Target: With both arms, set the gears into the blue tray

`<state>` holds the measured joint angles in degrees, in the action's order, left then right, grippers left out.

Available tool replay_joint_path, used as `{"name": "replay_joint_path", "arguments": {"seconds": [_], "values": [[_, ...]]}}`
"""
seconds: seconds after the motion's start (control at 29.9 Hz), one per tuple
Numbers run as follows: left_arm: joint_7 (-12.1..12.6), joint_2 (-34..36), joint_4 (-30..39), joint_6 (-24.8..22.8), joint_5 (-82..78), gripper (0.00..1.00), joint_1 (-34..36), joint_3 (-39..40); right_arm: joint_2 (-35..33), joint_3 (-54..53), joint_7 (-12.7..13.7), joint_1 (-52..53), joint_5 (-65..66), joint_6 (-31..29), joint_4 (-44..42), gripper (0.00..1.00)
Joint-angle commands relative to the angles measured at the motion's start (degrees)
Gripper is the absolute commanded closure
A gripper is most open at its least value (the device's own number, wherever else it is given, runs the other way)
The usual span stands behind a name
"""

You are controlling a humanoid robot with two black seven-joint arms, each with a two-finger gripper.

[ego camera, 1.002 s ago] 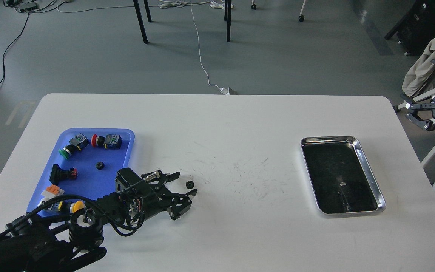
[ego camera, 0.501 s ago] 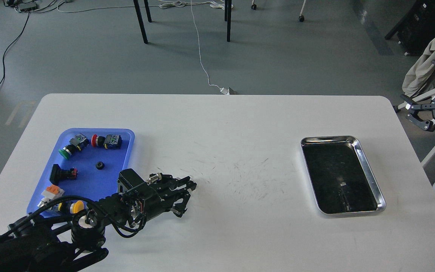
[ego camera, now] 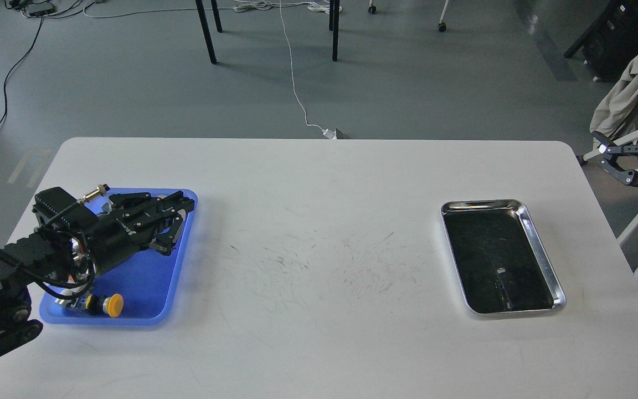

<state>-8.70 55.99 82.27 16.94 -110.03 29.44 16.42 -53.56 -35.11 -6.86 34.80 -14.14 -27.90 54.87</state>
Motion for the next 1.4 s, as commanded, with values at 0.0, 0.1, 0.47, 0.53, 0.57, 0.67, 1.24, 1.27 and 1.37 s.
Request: {"name": "replay_joint_path", "arguments": {"seconds": [0.0, 0.1, 0.47, 0.53, 0.57, 0.67, 1.24, 1.27, 1.37], "values": [[-1.6, 3.8, -1.5, 4.2, 4.3, 0.92, -6.0, -0.3, 0.0, 0.0, 0.1, 0.0, 0.0, 0.0, 0.0, 0.03], [-1.7, 3.5, -3.5, 6.3, 5.2, 0.92, -9.2, -0.3, 0.1, 0.0, 0.0, 0.0, 0.0, 0.0, 0.0, 0.03], [-1.2, -3.3, -9.2, 7.9, 5.3, 0.91, -11.8, -0.3, 0.3, -0.1, 0.0, 0.1, 0.0, 0.1, -0.1, 0.03], [-1.2, -3.6, -9.7, 7.8, 5.4, 0.91, -11.8, -0.3, 0.1, -0.1, 0.1, 0.1, 0.0, 0.1, 0.0, 0.03], [-1.2, -3.8, -9.9, 7.8, 5.4, 0.91, -11.8, -0.3, 0.1, -0.1, 0.1, 0.1, 0.0, 0.1, 0.0, 0.03], [-1.2, -3.9, -11.3, 7.8, 5.7, 0.89, -11.7, -0.3, 0.1, -0.1, 0.0, 0.3, 0.0, 0.1, 0.0, 0.03], [-1.2, -4.1, -13.0, 7.7, 6.1, 0.39, -11.8, -0.2, 0.0, -0.7, 0.2, 0.5, 0.0, 0.1, -0.2, 0.03], [-1.3, -4.1, -13.0, 7.7, 6.1, 0.34, -11.8, -0.2, 0.0, -0.7, 0.2, 0.5, 0.0, 0.1, -0.2, 0.03], [-1.3, -4.1, -13.0, 7.7, 6.9, 0.20, -11.5, 0.0, 0.0, -0.7, 0.2, 0.5, 0.0, 0.1, -0.2, 0.03]]}}
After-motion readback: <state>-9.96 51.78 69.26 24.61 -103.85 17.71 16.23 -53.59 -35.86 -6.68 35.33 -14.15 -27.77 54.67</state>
